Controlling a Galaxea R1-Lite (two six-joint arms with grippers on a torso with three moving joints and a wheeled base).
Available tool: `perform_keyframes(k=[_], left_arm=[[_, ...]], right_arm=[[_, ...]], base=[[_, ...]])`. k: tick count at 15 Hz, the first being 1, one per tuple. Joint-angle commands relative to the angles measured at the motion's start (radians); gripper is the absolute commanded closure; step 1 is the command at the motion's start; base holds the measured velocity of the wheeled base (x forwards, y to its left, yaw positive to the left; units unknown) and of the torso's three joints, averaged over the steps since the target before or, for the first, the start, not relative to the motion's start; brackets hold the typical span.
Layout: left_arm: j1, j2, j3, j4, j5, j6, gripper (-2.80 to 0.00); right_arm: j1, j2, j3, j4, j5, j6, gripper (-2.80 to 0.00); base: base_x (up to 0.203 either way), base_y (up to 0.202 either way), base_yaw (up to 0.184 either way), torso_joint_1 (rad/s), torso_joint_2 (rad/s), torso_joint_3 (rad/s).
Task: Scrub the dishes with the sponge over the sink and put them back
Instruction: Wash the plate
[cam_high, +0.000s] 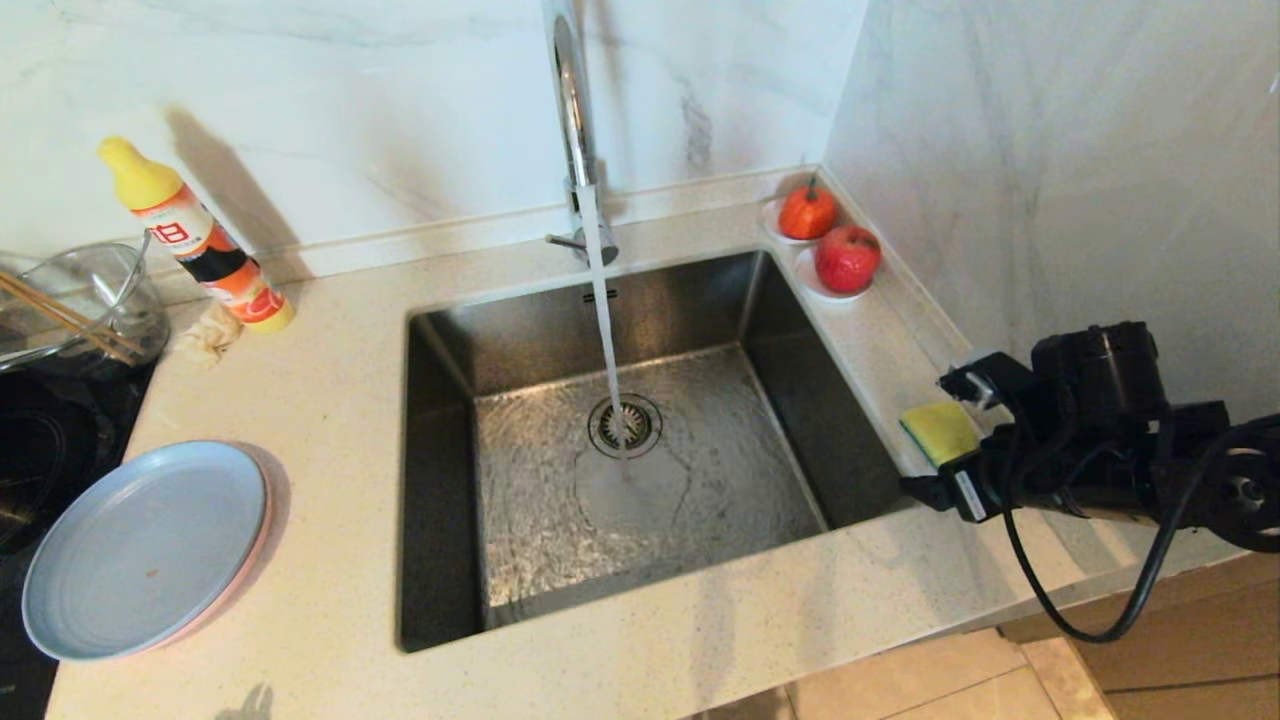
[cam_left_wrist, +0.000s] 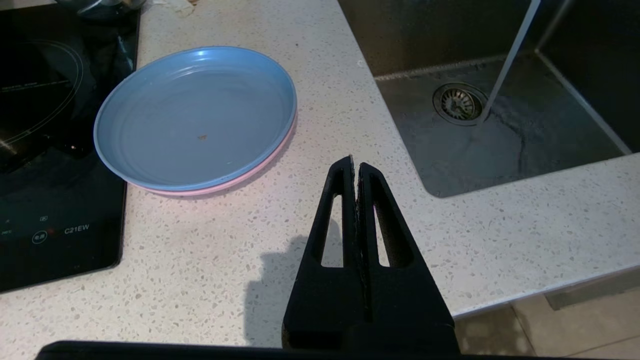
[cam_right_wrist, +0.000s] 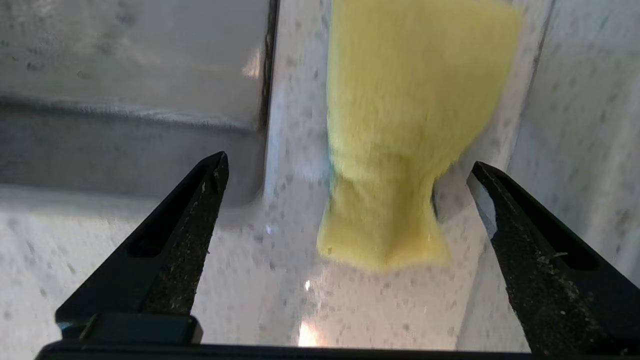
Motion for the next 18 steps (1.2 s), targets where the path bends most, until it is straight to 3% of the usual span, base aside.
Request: perform_keyframes(k=[1, 7, 8, 18], left_arm=[[0.001, 0.002, 0.04, -0.001, 0.0, 0.0, 0.0], [0.0, 0.002, 0.04, -0.001, -0.001, 0.0, 0.0], [0.0, 0.002, 0.04, -0.002, 0.0, 0.0, 0.0], [0.0, 0.002, 0.04, -0.001, 0.0, 0.0, 0.0]], right_arm=[[-0.005, -0.02, -0.004, 0.027, -0.001, -0.002, -2.8], [-0.005, -0.017, -0.002, 0.029, 0.001, 0.0, -2.8], [-0.005, -0.017, -0.002, 0.029, 0.001, -0.002, 0.0], [-0.005, -0.013, -0.007, 0.034, -0.001, 0.0, 0.0]], base=[[0.0, 0.0, 0.0, 0.0, 0.0, 0.0], [0.0, 0.0, 0.0, 0.0, 0.0, 0.0], [0.0, 0.0, 0.0, 0.0, 0.0, 0.0], [0.0, 0.0, 0.0, 0.0, 0.0, 0.0]])
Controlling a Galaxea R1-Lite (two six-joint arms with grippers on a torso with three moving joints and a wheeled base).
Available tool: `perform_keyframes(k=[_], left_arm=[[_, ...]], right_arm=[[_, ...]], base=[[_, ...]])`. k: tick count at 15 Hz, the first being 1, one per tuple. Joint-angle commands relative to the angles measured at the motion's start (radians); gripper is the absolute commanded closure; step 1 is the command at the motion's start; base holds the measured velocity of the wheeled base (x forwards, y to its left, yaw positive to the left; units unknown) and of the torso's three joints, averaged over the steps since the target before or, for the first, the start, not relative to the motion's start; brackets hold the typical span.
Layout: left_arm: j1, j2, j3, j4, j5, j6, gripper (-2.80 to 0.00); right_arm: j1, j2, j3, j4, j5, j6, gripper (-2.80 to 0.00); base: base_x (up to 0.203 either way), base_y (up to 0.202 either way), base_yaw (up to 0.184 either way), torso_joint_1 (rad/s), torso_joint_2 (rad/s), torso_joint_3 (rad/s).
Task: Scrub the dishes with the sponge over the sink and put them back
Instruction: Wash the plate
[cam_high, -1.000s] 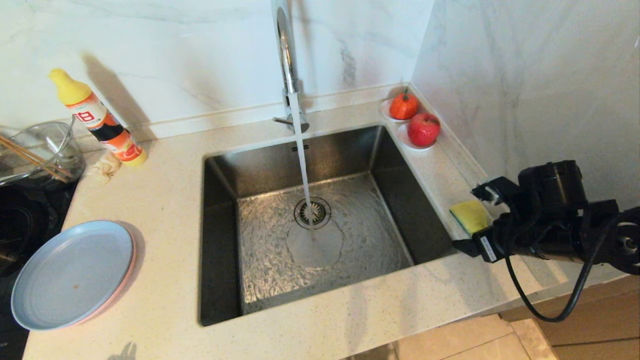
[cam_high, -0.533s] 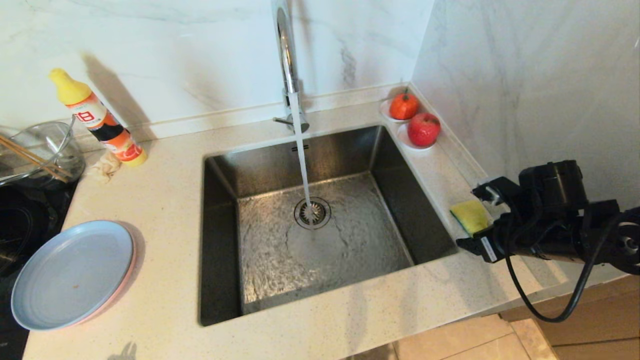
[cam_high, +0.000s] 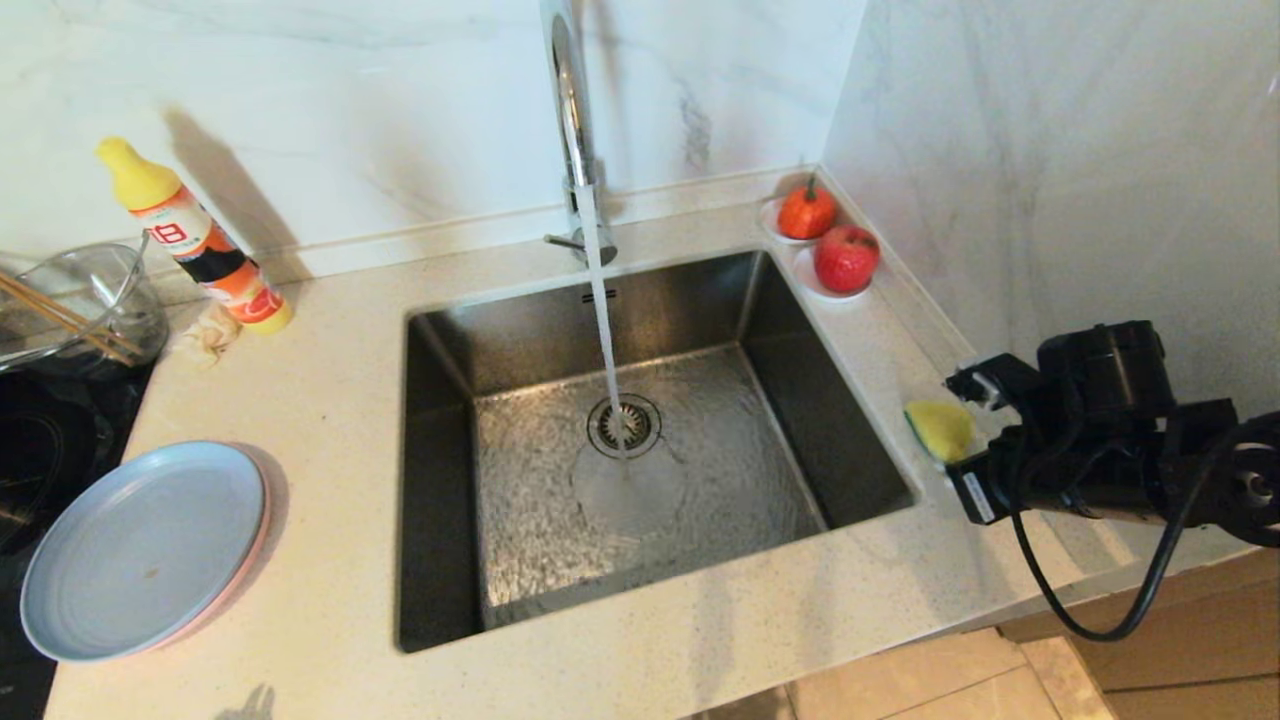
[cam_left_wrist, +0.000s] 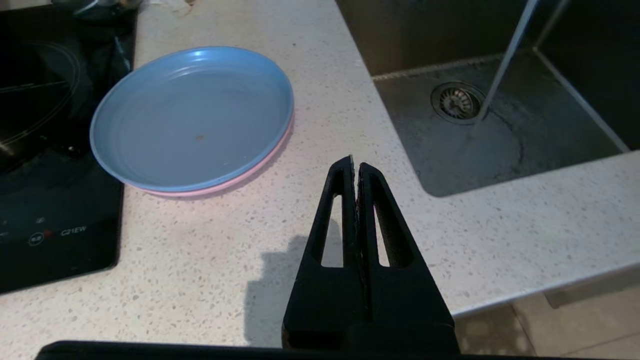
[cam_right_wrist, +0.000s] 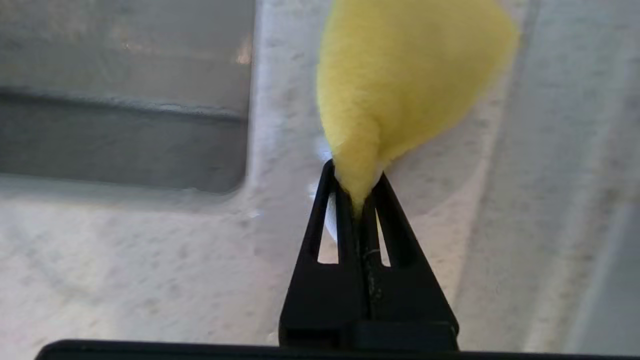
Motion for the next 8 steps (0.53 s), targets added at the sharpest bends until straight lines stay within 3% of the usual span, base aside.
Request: perform_keyframes(k=[1, 8], left_arm=[[0.0, 0.002, 0.04, -0.001, 0.0, 0.0, 0.0], [0.0, 0.002, 0.04, -0.001, 0.0, 0.0, 0.0]], right_arm=[[0.001, -0.011, -0.004, 0.002, 0.0, 0.0, 0.0], [0.049, -0.203, -0.063, 0.202, 0.012, 0.007, 0.0]], base=[[0.0, 0.0, 0.0, 0.0, 0.0, 0.0], [0.0, 0.0, 0.0, 0.0, 0.0, 0.0]])
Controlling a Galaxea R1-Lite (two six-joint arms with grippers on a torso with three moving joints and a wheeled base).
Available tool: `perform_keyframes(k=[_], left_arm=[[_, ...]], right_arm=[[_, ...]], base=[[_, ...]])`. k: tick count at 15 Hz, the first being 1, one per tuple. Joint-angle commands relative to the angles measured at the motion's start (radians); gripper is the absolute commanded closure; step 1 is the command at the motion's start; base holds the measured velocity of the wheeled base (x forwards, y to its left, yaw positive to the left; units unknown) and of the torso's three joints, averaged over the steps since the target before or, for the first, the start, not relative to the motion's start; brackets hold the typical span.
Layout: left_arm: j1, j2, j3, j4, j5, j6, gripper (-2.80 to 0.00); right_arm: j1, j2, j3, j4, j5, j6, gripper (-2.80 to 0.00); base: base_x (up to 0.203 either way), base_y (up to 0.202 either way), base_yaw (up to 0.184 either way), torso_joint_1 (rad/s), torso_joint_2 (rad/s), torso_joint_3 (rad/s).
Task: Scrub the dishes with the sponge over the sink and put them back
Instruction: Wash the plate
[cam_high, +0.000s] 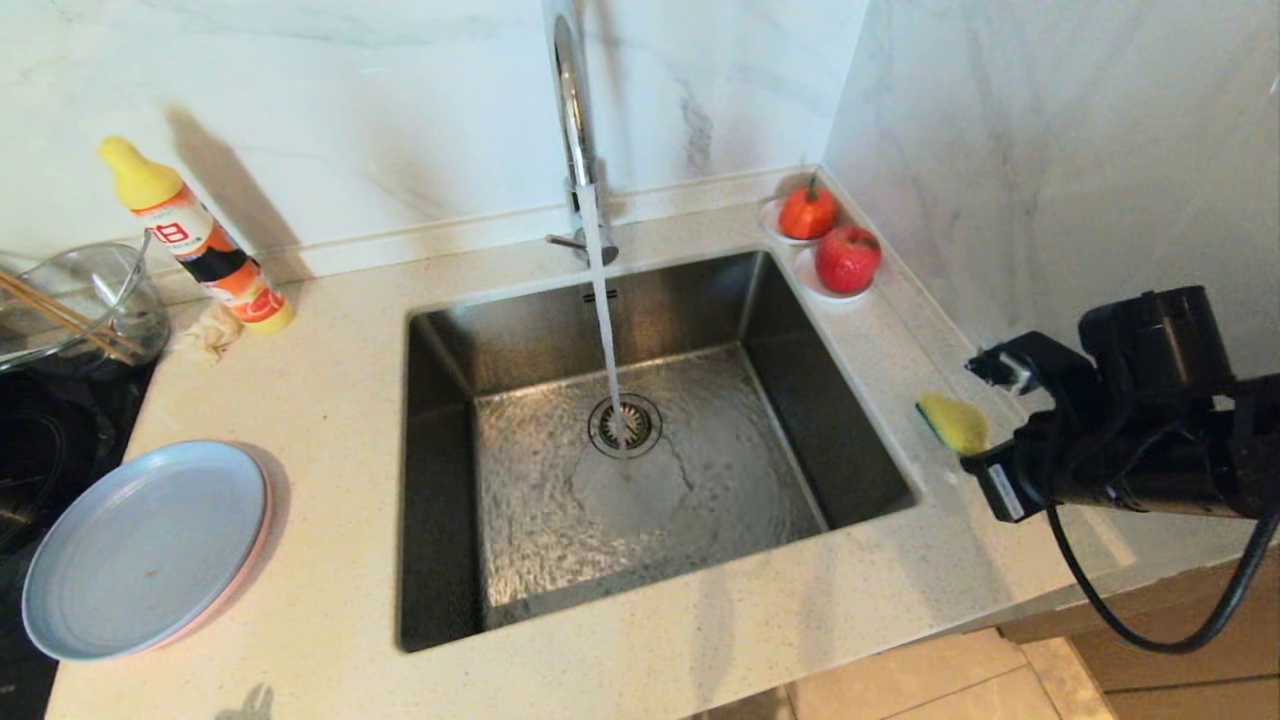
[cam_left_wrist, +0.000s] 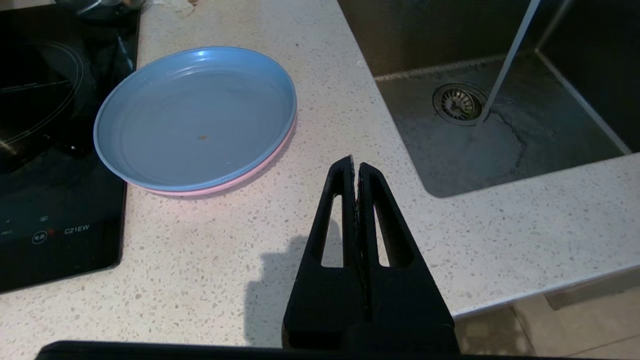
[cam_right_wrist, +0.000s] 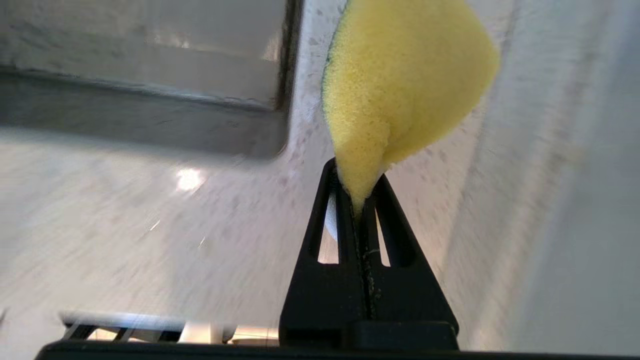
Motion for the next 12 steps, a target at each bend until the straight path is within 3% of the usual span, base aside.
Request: perform_keyframes(k=[1, 5, 8, 12], left_arm=[[0.001, 0.002, 0.04, 0.0, 0.0, 0.0, 0.0], [0.0, 0.002, 0.04, 0.0, 0.0, 0.0, 0.0], [0.0, 0.002, 0.04, 0.0, 0.0, 0.0, 0.0], [0.0, 0.002, 0.04, 0.0, 0.0, 0.0, 0.0]], right_arm=[[0.039, -0.106, -0.027, 0.062, 0.002, 0.003, 0.0], [0.194, -0.209, -0.05, 0.189, 0.0, 0.022, 0.0], [0.371, -0.271, -0.059, 0.254, -0.028, 0.108, 0.0], [0.563, -0.301, -0.071, 0.324, -0.126, 0.232, 0.0]], base=[[0.0, 0.0, 0.0, 0.0, 0.0, 0.0], [0.0, 0.0, 0.0, 0.0, 0.0, 0.0], [0.0, 0.0, 0.0, 0.0, 0.0, 0.0], [0.0, 0.0, 0.0, 0.0, 0.0, 0.0]])
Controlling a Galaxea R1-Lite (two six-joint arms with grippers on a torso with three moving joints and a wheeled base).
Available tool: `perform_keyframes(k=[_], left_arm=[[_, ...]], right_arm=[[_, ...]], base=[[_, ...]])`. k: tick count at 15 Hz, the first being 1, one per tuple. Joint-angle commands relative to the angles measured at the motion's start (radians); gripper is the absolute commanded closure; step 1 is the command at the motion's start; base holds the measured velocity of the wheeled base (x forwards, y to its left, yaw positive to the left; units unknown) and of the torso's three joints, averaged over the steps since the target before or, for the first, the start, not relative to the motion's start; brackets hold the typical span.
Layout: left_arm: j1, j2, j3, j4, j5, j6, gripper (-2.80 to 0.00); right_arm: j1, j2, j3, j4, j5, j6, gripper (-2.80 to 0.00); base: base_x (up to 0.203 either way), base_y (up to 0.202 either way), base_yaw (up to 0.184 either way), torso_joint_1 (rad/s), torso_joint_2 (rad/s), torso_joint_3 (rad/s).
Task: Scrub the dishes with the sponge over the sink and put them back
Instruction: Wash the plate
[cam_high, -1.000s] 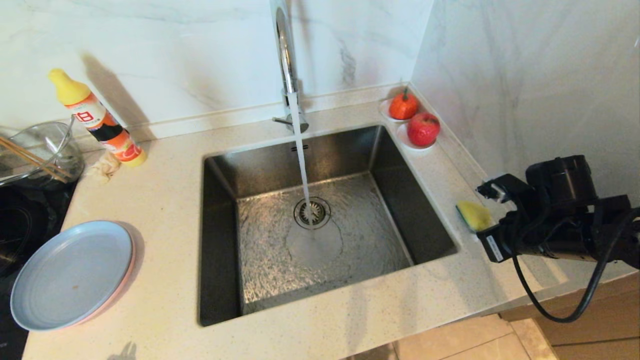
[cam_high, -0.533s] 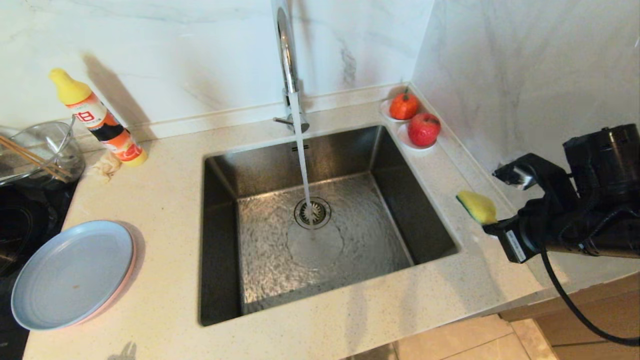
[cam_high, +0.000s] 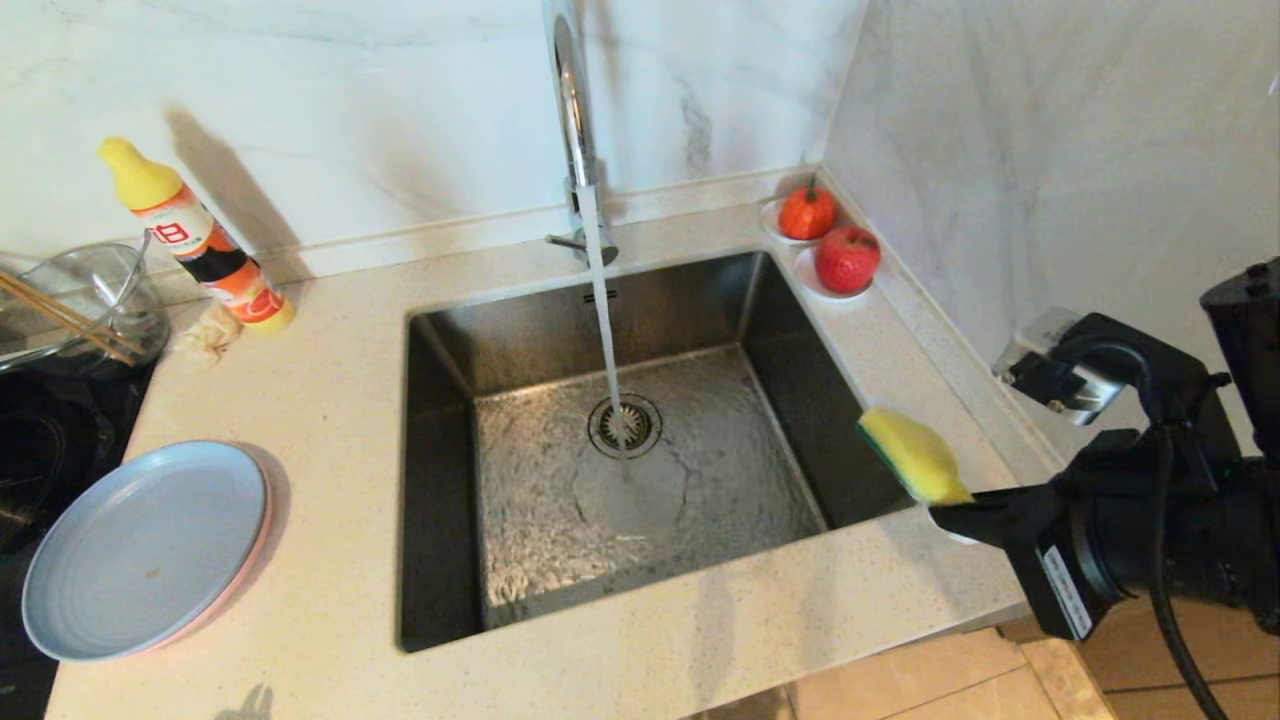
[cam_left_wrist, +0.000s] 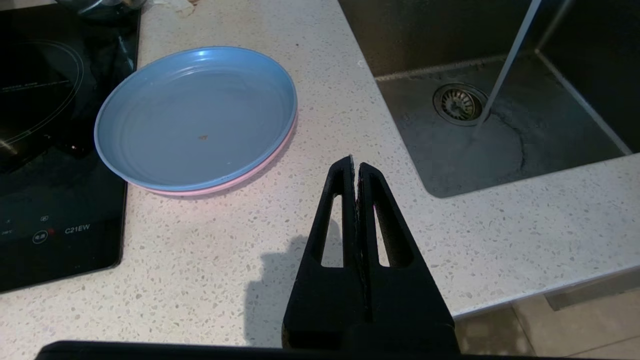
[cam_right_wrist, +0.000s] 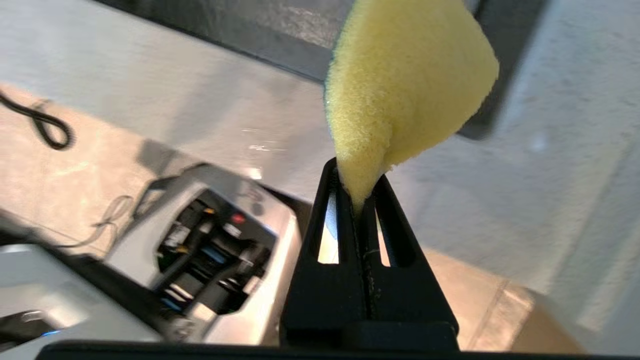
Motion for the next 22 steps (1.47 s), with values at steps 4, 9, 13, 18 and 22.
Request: perform_keyframes(k=[4, 9, 13, 18, 22], left_arm=[[0.0, 0.002, 0.04, -0.001, 0.0, 0.0, 0.0], [0.0, 0.002, 0.04, -0.001, 0.0, 0.0, 0.0], [0.0, 0.002, 0.04, -0.001, 0.0, 0.0, 0.0], [0.0, 0.002, 0.04, -0.001, 0.0, 0.0, 0.0], [0.0, 0.002, 0.04, 0.001, -0.001, 0.027, 0.0]], right_arm=[[0.144, -0.062, 0.012, 0.051, -0.022, 0.064, 0.0], [0.221, -0.004, -0.003, 0.065, -0.041, 0.153, 0.0], [0.223, 0.071, -0.09, 0.063, -0.054, 0.16, 0.0], [0.242, 0.158, -0.147, 0.064, -0.048, 0.169, 0.0], [0.242, 0.211, -0.165, 0.063, -0.034, 0.224, 0.0]], base=[[0.0, 0.0, 0.0, 0.0, 0.0, 0.0], [0.0, 0.0, 0.0, 0.0, 0.0, 0.0], [0.0, 0.0, 0.0, 0.0, 0.0, 0.0], [0.0, 0.0, 0.0, 0.0, 0.0, 0.0], [0.0, 0.0, 0.0, 0.0, 0.0, 0.0]])
